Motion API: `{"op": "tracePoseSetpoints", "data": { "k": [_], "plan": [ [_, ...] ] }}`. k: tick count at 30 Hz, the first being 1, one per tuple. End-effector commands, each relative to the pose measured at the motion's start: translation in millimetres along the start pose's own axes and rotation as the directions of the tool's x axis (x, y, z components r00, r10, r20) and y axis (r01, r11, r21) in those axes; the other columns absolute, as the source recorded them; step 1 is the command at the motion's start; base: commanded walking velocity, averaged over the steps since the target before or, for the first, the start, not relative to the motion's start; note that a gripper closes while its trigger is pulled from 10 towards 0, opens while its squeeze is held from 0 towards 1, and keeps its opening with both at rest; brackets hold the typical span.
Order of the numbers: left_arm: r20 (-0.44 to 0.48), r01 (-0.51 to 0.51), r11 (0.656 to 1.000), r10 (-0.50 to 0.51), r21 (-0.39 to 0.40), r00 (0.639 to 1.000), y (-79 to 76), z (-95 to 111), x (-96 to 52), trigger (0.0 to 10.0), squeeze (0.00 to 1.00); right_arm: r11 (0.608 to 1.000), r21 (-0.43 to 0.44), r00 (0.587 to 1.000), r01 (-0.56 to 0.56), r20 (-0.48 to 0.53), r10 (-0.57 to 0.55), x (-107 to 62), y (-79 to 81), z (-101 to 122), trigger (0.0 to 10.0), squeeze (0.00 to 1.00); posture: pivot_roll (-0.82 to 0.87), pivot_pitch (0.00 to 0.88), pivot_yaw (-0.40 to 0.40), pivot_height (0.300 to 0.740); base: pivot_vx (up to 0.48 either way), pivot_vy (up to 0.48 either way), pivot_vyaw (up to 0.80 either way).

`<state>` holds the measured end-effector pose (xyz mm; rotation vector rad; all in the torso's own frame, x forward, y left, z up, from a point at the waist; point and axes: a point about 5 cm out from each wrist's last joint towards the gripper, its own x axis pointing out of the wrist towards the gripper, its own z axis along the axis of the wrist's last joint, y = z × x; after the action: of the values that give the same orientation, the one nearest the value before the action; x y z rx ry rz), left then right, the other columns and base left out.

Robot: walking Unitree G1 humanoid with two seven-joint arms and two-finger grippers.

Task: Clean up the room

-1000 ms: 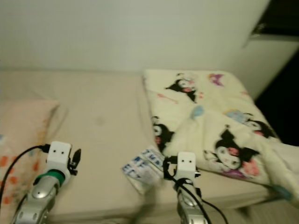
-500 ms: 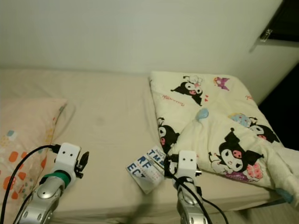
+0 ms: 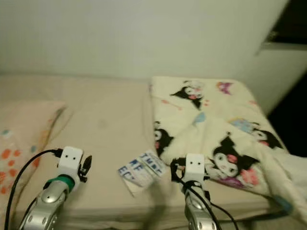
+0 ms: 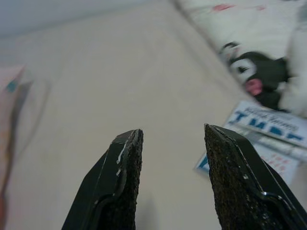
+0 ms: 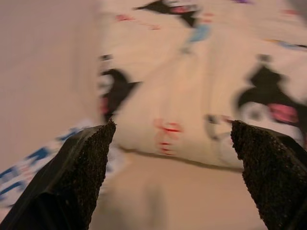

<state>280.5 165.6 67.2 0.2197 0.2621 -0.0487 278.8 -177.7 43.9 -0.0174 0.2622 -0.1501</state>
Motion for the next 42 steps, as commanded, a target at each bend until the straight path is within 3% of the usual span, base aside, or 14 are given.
{"op": "tracePoseSetpoints", "data": {
  "k": [1, 17, 42],
  "plan": [
    [-0.011, -0.002, 1.0, 0.002, 0.007, 1.0, 1.3, -3.3, -1.1, 10.0, 0.0, 1.0, 0.014, 1.0, 0.011, -0.019, -0.011, 0.9, -1.5, -3.4, 10.0, 0.0, 0.12, 0.0, -0.021, 0.74, 0.0, 0.0, 0.0],
    [0.035, 0.079, 0.993, -0.083, 0.092, 0.996, -6.5, 6.4, 8.8, 10.0, 0.0, 0.999, 0.051, 1.0, -0.014, -0.02, 0.015, 30.9, 6.4, 16.0, 10.0, 0.0, 0.12, 0.0, -0.033, 0.696, 0.0, 0.0, 0.0],
    [0.026, 0.085, 0.99, -0.088, 0.109, 0.996, -8.1, 1.8, 8.2, 10.0, 0.0, 0.997, 0.062, 0.999, -0.035, -0.035, 0.037, 35.0, 12.9, 10.9, 10.0, 0.0, 0.12, 0.0, -0.03, 0.607, 0.0, 0.0, 0.0]
  ]
}}
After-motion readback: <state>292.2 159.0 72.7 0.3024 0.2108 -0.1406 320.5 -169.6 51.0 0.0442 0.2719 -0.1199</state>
